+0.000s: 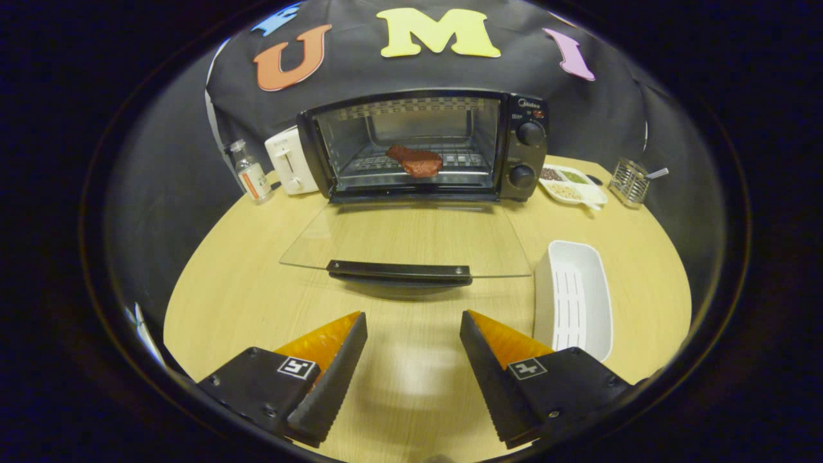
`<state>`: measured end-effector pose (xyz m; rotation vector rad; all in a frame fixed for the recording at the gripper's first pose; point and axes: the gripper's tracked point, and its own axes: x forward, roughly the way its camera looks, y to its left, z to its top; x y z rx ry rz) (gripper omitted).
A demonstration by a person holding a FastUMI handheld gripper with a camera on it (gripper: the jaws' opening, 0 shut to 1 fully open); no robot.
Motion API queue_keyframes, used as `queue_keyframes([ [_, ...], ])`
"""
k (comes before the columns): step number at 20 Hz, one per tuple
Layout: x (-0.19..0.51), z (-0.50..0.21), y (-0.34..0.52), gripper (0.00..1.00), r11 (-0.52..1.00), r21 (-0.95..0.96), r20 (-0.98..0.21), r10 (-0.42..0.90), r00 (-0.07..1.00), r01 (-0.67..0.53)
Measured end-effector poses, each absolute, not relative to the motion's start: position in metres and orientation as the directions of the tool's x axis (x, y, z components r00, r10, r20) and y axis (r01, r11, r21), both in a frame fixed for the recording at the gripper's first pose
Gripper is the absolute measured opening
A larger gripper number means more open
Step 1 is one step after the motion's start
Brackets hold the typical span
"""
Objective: Open the toaster oven, put the food inside, and close the toaster oven door.
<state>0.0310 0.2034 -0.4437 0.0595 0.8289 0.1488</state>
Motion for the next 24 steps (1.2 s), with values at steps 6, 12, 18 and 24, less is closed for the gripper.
queue_keyframes([
  [6,0.047,-0.464,0.204,0.94,0.989,0.11,-0.749,0.148,0.646,-0.099],
  [12,0.061,-0.471,0.208,0.94,0.988,0.096,-0.759,0.15,0.634,-0.119],
  [18,0.063,-0.462,0.209,0.94,0.986,0.119,-0.765,0.169,0.622,-0.12],
  [24,0.066,-0.431,0.21,0.94,0.98,0.163,-0.75,0.199,0.631,-0.115],
])
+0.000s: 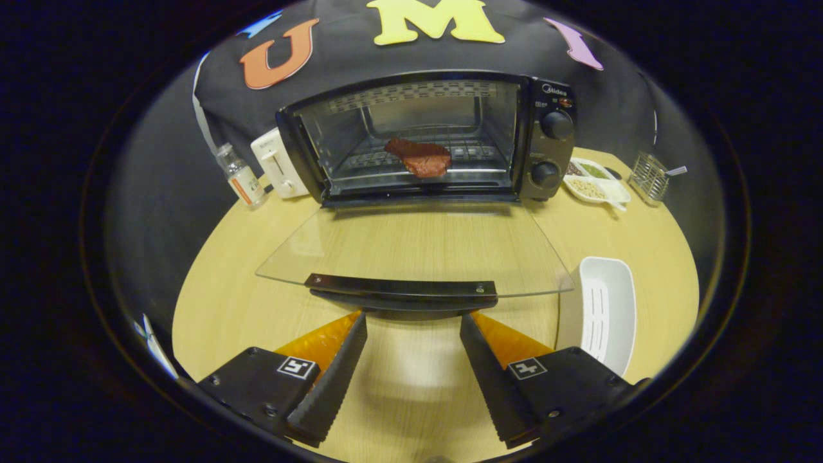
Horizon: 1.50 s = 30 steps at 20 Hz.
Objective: Open the toaster oven, put the food inside, and close the toaster oven door.
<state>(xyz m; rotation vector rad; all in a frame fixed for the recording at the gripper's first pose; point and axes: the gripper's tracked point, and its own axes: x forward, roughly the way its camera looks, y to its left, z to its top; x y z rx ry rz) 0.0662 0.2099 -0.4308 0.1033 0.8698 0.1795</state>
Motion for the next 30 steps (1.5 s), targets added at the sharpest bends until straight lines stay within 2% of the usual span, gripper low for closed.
queue_keyframes([
  [14,0.141,-0.322,0.214,0.95,0.969,0.21,-0.621,0.234,0.748,-0.129],
  [18,0.171,-0.295,0.206,0.96,0.981,0.138,-0.57,0.19,0.799,-0.135],
  [19,0.173,-0.293,0.207,0.94,0.982,0.13,-0.561,0.188,0.806,-0.139],
  [25,0.168,-0.283,0.197,0.95,0.985,0.107,-0.544,0.17,0.821,-0.134],
  [30,0.153,-0.247,0.173,0.95,0.989,0.087,-0.494,0.146,0.857,-0.119],
])
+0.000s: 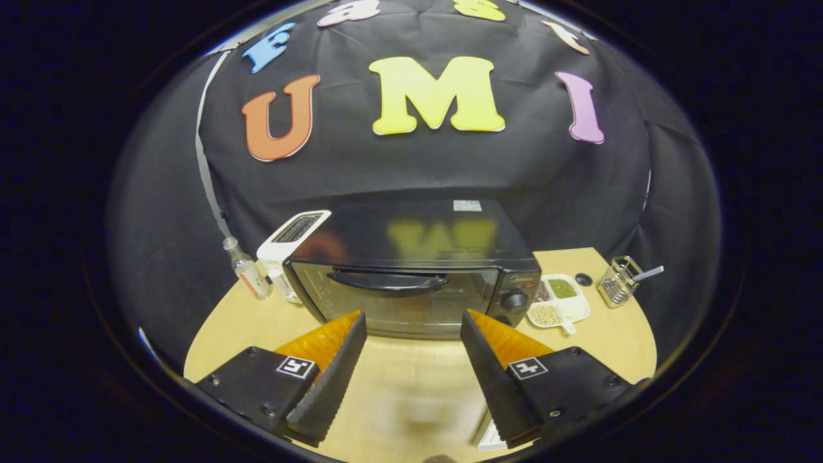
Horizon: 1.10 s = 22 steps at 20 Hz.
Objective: Open the toaster oven, put the food inside, and close the toaster oven door.
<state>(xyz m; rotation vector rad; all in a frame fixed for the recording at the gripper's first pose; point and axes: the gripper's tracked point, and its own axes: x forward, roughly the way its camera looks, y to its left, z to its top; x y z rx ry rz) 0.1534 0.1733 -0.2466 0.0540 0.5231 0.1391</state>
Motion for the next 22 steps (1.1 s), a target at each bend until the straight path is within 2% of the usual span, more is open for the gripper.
queue_keyframes([
  [4,0.132,-0.184,0.14,0.95,0.995,0.06,-0.398,0.102,0.912,-0.085],
  [11,0.083,-0.073,0.057,0.95,0.997,0.065,-0.216,-0.025,0.976,0.04],
  [14,0.063,-0.037,0.018,1.0,0.995,0.049,-0.139,-0.078,0.987,0.086],
  [19,0.028,-0.005,-0.017,1.0,0.996,0.013,-0.052,-0.089,0.995,0.09],
  [22,0.018,-0.005,-0.025,1.0,0.997,0.045,-0.044,-0.058,0.997,0.06],
])
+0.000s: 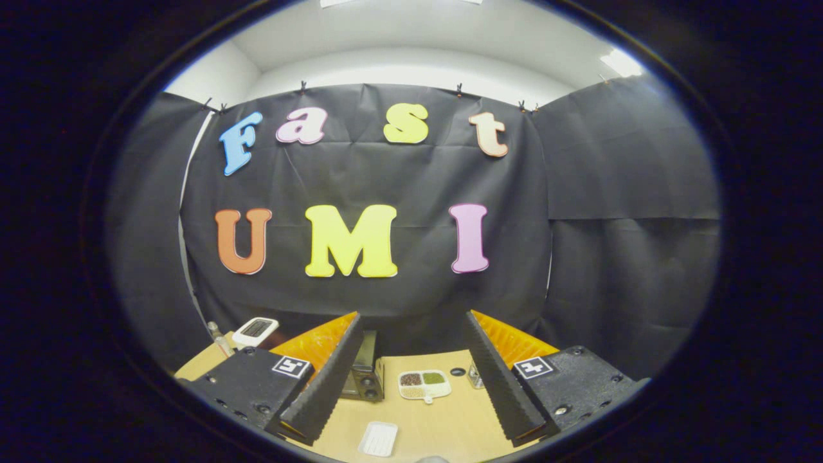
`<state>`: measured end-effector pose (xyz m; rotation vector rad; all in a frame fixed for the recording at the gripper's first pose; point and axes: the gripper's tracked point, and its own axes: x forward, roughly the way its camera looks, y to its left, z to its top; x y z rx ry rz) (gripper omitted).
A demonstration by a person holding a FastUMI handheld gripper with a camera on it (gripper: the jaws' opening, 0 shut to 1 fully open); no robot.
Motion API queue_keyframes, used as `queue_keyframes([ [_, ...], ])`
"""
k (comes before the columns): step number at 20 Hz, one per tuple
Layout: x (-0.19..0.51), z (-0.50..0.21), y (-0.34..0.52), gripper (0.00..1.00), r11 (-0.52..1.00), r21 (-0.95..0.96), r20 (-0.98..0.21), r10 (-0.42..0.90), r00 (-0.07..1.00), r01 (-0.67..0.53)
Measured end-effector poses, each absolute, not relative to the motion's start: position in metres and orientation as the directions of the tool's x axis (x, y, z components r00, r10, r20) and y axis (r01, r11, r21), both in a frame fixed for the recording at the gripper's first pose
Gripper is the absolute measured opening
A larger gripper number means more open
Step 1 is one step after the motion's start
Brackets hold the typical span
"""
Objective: Open the toaster oven, put the food inside, and close the toaster oven door.
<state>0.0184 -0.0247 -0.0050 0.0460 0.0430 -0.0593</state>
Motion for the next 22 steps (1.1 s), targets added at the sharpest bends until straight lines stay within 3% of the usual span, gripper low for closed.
queue_keyframes([
  [3,0.008,-0.015,-0.028,1.0,0.997,0.07,-0.066,-0.014,0.998,0.018],
  [22,-0.033,-0.031,-0.075,1.0,0.999,0.043,-0.045,-0.018,0.999,0.02],
])
